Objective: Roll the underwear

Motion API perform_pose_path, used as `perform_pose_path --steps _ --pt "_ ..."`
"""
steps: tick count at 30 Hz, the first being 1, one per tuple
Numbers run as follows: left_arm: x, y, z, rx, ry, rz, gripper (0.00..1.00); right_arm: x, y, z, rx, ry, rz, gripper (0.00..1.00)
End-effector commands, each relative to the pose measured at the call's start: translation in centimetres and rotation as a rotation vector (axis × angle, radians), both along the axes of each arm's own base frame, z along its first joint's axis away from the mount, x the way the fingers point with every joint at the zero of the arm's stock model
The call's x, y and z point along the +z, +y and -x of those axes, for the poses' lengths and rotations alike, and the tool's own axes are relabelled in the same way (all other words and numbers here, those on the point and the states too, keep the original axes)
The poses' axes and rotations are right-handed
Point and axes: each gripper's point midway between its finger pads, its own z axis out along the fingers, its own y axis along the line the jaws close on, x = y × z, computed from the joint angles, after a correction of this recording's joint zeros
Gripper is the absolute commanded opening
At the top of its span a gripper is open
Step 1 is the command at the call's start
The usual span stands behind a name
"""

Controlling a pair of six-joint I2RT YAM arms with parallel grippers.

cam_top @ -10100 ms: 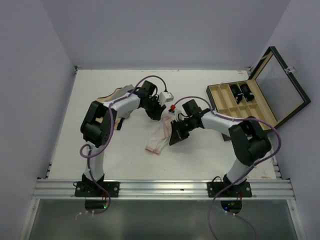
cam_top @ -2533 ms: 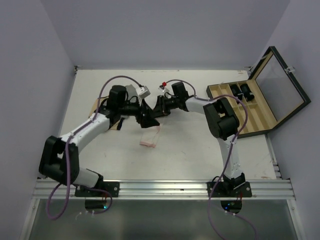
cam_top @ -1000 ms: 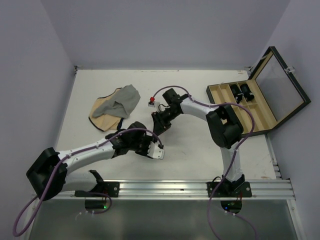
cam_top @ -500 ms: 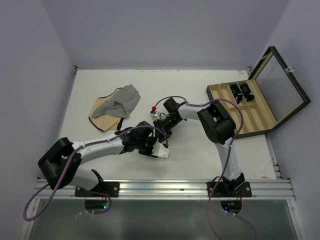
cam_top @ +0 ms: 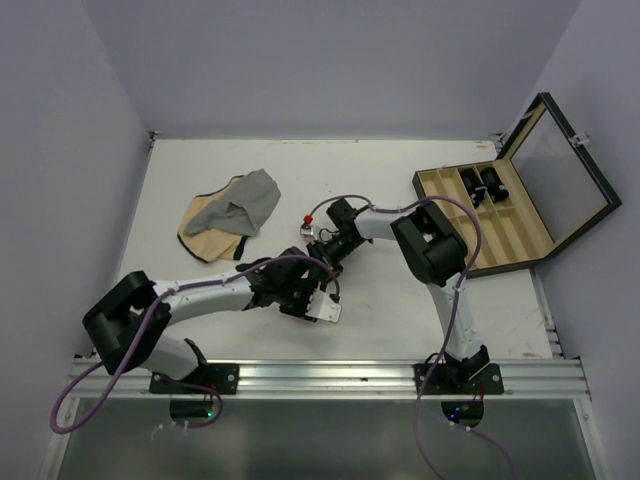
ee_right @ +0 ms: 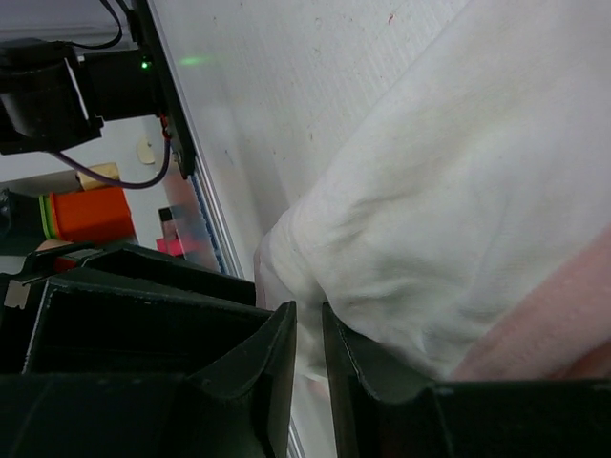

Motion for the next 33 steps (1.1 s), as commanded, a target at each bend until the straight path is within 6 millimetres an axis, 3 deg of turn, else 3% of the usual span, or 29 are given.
perform_pose_path --steps 1,10,15,18,19,21,22,25,26,28,29,33 --pt "-1.2 0.1 0.0 -0.017 -0.008 -0.025 0.48 -5.0 -1.5 0.0 0.014 -0.064 0.148 0.26" --pt "-3.3 0.8 0.2 0.005 0.016 -0.07 0.38 -4.4 -1.8 0.6 0.025 -0.051 0.145 0.26" --pt "-3.7 1.1 1.2 -0.011 0.093 -0.113 0.18 -3.5 -1.5 0.2 0.05 -0.09 0.1 0.29" --pt "-4.4 1.6 2.5 -0.04 0.167 -0.158 0.0 -0.8 -0.9 -2.6 -0.006 -0.169 0.043 0.35" --pt "-4.3 1.5 2.9 -0.049 0.191 -0.154 0.0 1.5 -1.1 -4.5 -0.04 -0.233 0.006 0.37" --pt "-4.3 1.9 3.5 -0.05 0.253 -0.169 0.0 3.9 -1.6 -6.8 -0.102 -0.278 -0.017 0.4" --pt "-3.8 1.3 3.5 -0.056 0.277 -0.152 0.0 6.7 -2.6 -9.1 -0.155 -0.349 -0.048 0.42" --pt "-3.6 1.3 3.9 -0.053 0.363 -0.159 0.0 10.9 -5.7 -13.1 -0.259 -0.469 -0.071 0.47" --pt "-3.5 1.8 4.0 -0.046 0.402 -0.172 0.0 13.3 -6.5 -13.8 -0.281 -0.54 -0.085 0.49" --pt "-3.7 1.6 4.4 -0.045 0.488 -0.17 0.0 15.5 -8.8 -15.5 -0.317 -0.658 -0.07 0.5" --pt "-2.9 1.5 3.6 -0.028 0.522 -0.16 0.0 18.0 -9.8 -15.5 -0.312 -0.765 -0.084 0.51" --pt "-3.1 1.2 2.1 0.02 0.712 -0.125 0.0 22.2 -13.0 -15.1 -0.288 -1.038 0.004 0.52"
